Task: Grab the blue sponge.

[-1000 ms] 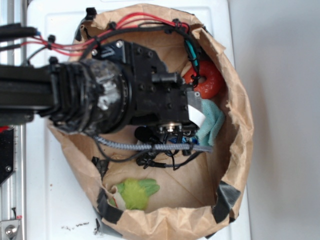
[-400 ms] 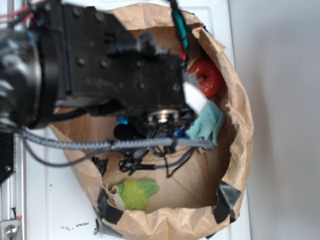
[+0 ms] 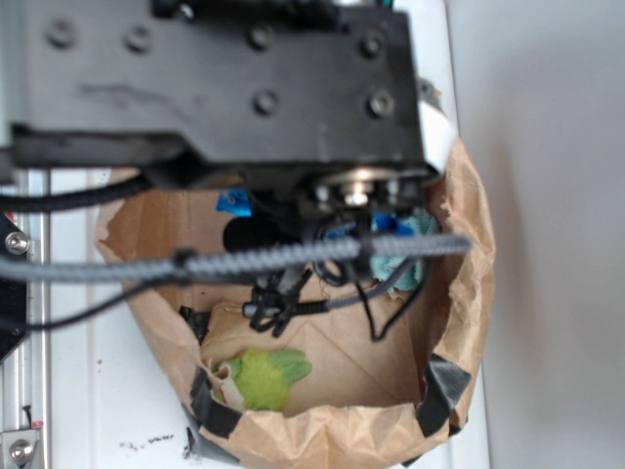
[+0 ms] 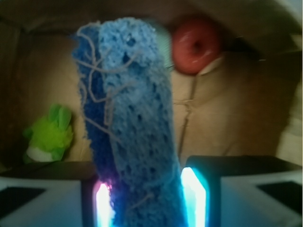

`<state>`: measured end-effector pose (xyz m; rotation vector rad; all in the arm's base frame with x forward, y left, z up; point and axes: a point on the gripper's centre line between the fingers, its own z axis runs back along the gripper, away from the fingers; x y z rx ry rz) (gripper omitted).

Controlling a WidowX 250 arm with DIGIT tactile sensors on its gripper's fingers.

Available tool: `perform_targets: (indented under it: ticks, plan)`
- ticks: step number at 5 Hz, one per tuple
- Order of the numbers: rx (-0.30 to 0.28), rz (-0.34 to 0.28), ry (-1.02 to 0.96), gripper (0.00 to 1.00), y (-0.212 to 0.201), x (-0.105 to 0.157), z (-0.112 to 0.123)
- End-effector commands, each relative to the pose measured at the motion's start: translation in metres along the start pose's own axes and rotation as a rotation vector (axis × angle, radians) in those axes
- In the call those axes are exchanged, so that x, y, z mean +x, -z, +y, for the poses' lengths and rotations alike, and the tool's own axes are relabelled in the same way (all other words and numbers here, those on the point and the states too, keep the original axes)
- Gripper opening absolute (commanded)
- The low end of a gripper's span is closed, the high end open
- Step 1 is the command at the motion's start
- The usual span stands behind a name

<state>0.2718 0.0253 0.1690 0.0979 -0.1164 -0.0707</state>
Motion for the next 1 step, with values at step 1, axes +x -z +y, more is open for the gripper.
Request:
perform_targets:
  ticks: [1]
  plan:
    - [0.040, -0.061, -0.048, 1.00, -0.0402, 0.0079, -0.0064]
